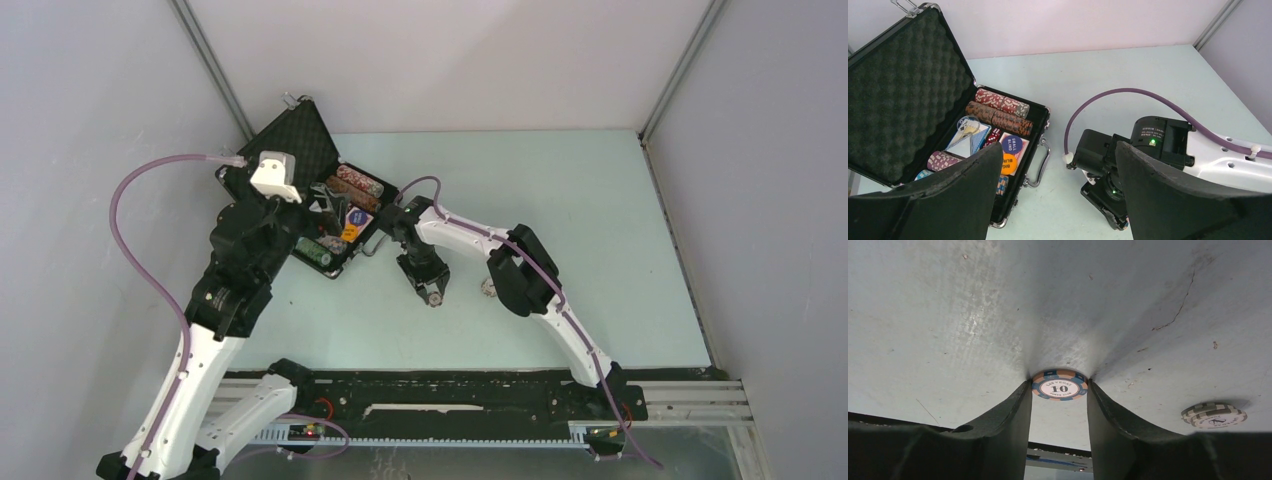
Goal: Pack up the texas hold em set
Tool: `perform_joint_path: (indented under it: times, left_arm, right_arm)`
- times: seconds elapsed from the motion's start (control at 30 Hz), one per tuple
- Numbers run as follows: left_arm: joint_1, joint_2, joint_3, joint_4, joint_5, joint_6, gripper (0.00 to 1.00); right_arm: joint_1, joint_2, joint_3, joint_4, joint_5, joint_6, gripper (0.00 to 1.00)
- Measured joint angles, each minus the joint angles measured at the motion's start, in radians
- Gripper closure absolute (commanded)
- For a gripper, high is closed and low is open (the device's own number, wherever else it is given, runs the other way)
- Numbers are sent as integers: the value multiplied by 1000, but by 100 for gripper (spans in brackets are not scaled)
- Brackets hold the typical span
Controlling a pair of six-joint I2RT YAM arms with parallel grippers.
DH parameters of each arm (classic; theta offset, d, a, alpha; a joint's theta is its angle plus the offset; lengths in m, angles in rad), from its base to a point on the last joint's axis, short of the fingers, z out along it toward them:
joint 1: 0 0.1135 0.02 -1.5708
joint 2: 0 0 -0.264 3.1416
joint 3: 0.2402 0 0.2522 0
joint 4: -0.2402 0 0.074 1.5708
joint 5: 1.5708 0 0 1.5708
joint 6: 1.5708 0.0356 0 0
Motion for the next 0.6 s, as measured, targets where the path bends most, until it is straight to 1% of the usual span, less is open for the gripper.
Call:
perform_joint_path:
  times: [0.2,0.23,0.3,0.37,0.47,0.6]
  left_arm:
    - [0,0,0,0,-3,0,12]
    - [0,0,0,0,-3,0,12]
    - [0,0,0,0,-3,0,12]
    - [0,0,0,0,-3,0,12]
    - [0,0,0,0,-3,0,12]
    - [0,0,0,0,-3,0,12]
  right_arm:
    - [0,0,0,0,0,-2,60]
    - [0,0,0,0,0,-2,56]
    - [0,0,0,-1,1,-1,42]
    - [0,0,0,0,5,-1,35]
    - [3,0,-1,0,13,0,32]
    - [6,-4,-12,3,16,0,33]
